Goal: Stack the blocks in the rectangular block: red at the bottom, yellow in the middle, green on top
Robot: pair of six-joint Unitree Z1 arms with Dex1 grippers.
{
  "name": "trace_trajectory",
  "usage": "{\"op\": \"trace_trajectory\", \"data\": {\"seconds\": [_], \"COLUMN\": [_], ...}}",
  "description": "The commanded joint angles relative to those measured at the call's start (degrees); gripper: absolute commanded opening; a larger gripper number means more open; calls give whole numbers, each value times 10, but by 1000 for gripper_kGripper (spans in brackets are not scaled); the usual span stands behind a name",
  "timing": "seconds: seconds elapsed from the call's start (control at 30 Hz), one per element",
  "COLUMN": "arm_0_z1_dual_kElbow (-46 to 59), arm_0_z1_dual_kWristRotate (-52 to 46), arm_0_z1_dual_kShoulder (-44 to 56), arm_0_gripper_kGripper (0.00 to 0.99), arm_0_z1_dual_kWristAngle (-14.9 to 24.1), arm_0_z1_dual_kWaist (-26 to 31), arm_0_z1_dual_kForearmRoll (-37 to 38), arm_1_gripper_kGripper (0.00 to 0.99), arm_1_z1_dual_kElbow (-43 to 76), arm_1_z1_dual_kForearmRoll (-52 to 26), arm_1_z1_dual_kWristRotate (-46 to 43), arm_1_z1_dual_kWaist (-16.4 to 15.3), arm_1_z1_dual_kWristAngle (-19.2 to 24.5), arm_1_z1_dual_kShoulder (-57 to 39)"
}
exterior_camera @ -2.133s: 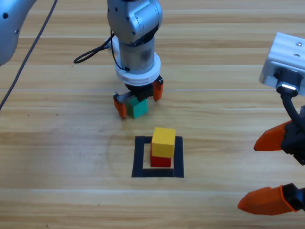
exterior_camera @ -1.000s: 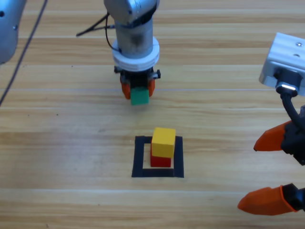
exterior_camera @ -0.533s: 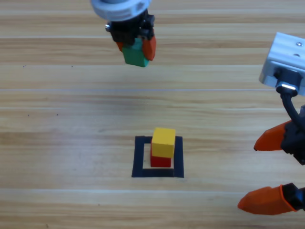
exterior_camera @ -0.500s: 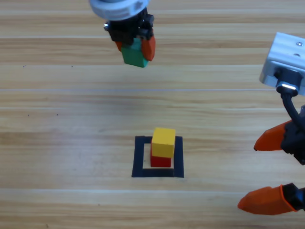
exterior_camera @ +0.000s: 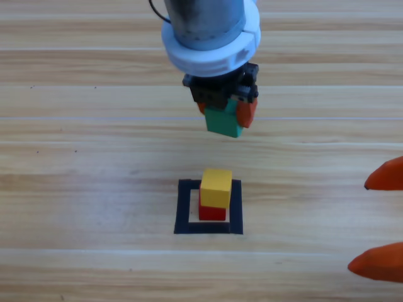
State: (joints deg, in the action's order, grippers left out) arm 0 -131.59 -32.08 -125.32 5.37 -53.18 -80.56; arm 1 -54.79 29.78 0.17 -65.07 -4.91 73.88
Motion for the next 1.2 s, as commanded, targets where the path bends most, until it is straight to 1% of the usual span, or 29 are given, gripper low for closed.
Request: {"op": "trace_trajectory", "data": {"seconds": [0.03,0.1,0.17,0.77,1.2], "arm_0_z1_dual_kElbow": [27,41,46,46,55], "arm_0_z1_dual_kWristRotate": [-106,-142,-157,-159,-175], "arm_0_z1_dual_kShoulder": [-19,-19,-27,-68,-75], "arm_0_gripper_kGripper": [0,0,0,0,0], "arm_0_z1_dual_kWristAngle": [21,27,27,24,9], "arm_0_z1_dual_kWaist": [-7,-7,-7,-7,-7], "arm_0_z1_dual_kForearmRoll": [-2,-2,-3,-2,-1], "arm_1_gripper_kGripper": [988,988,988,988,988], "arm_1_z1_dual_kElbow": [19,20,20,20,21], "arm_1_z1_dual_kForearmRoll": [-6,-6,-6,-6,-6], "arm_1_z1_dual_kWristRotate": [-2,-3,-3,-3,-3], "arm_1_z1_dual_kWaist": [-8,-8,-8,-8,-8], "arm_1_z1_dual_kWristAngle": [-16,-16,-18,-20,-25], "arm_1_z1_dual_kShoulder": [-9,-8,-8,-7,-7]}}
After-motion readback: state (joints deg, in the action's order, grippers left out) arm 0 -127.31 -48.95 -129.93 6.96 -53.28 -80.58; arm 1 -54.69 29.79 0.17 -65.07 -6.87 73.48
